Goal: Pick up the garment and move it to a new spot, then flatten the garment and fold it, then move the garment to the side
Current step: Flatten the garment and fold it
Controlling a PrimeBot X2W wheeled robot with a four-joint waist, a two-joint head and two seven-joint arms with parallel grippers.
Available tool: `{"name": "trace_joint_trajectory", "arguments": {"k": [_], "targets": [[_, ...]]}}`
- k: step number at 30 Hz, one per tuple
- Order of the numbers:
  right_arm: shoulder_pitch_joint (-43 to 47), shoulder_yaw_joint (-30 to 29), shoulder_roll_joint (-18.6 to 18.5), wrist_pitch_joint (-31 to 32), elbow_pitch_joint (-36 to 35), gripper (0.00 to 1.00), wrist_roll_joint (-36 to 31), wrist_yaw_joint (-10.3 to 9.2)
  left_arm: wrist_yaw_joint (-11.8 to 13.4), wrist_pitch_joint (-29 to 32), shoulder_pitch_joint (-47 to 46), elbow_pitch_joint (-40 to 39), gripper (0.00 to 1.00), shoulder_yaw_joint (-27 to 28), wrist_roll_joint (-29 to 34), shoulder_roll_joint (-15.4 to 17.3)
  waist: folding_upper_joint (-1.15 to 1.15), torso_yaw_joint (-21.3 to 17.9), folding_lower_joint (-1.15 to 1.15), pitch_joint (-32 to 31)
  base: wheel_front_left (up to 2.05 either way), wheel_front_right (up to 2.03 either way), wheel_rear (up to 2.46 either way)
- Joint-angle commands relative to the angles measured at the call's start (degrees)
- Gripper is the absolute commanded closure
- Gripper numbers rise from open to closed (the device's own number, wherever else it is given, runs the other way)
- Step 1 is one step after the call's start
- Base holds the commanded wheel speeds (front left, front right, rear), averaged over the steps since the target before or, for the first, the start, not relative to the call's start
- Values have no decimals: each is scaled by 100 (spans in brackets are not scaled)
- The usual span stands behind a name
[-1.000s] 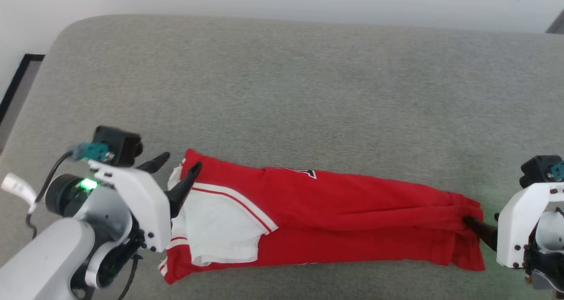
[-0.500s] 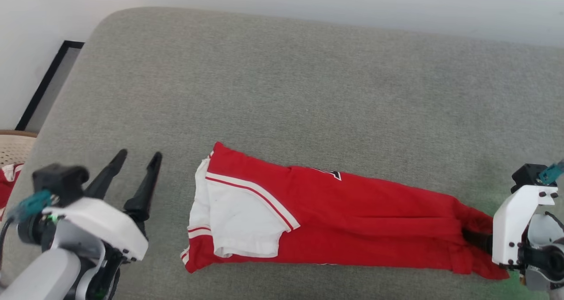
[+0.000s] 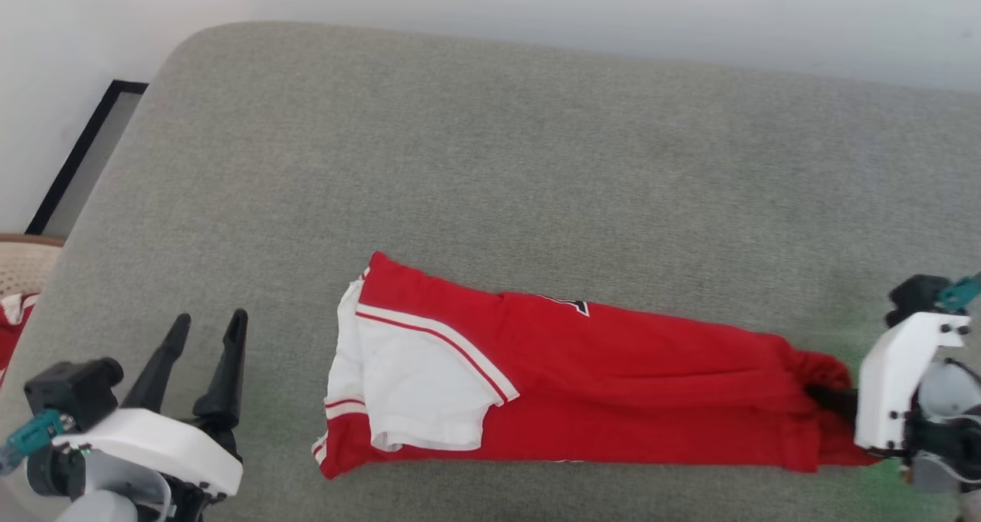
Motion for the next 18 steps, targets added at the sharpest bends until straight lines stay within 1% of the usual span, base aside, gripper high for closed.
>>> {"name": "trace_joint_trajectory", "arguments": {"k": [1, 4, 5, 8, 10, 18], "targets": [[23, -90, -144, -66, 16, 100, 24, -4, -86, -48, 116, 43, 0, 109, 82, -113, 0, -49, 0, -37, 0, 0, 0], [70, -218, -275, -103, -34, 100, 113, -4, -217, -51, 253, 49, 0, 361, 296, -307, 0, -107, 0, -77, 0, 0, 0], [70, -218, -275, -103, -34, 100, 113, -4, -217, -51, 253, 49, 0, 361, 296, -307, 0, -107, 0, -77, 0, 0, 0], [69, -377, -459, -98, -25, 100, 94, -3, -363, -54, 416, 59, 0, 619, 476, -525, 0, -172, 0, -104, 0, 0, 0], [54, -518, -549, -57, 31, 100, 119, -3, -500, -55, 483, 49, 0, 801, 606, -687, 0, -203, 0, -125, 0, 0, 0], [-139, -1044, -964, -152, 408, 100, -57, -3, -882, -54, 755, 160, 0, 1353, 1090, -1290, 0, -392, 0, -227, 0, 0, 0]]}}
